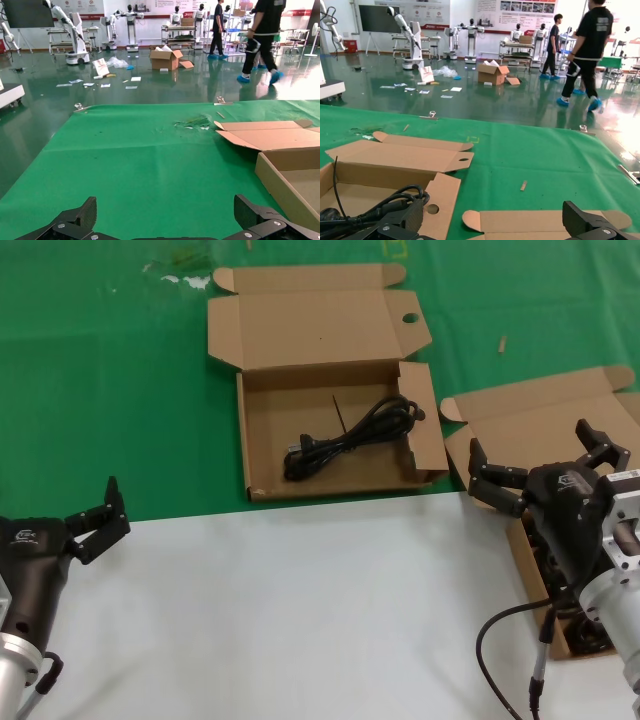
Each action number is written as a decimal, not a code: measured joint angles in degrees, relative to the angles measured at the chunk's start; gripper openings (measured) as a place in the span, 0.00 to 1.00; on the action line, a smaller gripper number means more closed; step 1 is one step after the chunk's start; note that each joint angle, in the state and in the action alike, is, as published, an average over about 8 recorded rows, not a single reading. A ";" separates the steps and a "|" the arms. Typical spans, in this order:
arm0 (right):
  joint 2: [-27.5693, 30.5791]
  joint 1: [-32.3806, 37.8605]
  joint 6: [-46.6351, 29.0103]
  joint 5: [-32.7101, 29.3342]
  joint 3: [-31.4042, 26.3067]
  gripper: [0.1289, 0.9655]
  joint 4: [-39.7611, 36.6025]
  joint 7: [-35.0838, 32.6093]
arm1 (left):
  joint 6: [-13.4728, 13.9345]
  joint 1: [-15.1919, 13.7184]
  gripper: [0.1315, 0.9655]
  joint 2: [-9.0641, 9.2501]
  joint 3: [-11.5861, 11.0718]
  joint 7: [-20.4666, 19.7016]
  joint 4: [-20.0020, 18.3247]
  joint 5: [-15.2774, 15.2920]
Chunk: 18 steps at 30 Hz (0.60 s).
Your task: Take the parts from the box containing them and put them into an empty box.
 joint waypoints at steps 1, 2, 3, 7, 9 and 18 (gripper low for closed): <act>0.00 0.00 0.00 0.00 0.00 1.00 0.00 0.00 | 0.00 0.00 1.00 0.00 0.00 0.00 0.00 0.00; 0.00 0.00 0.00 0.00 0.00 1.00 0.00 0.00 | 0.00 0.00 1.00 0.00 0.00 0.00 0.00 0.00; 0.00 0.00 0.00 0.00 0.00 1.00 0.00 0.00 | 0.00 0.00 1.00 0.00 0.00 0.00 0.00 0.00; 0.00 0.00 0.00 0.00 0.00 1.00 0.00 0.00 | 0.00 0.00 1.00 0.00 0.00 0.00 0.00 0.00; 0.00 0.00 0.00 0.00 0.00 1.00 0.00 0.00 | 0.00 0.00 1.00 0.00 0.00 0.00 0.00 0.00; 0.00 0.00 0.00 0.00 0.00 1.00 0.00 0.00 | 0.00 0.00 1.00 0.00 0.00 0.00 0.00 0.00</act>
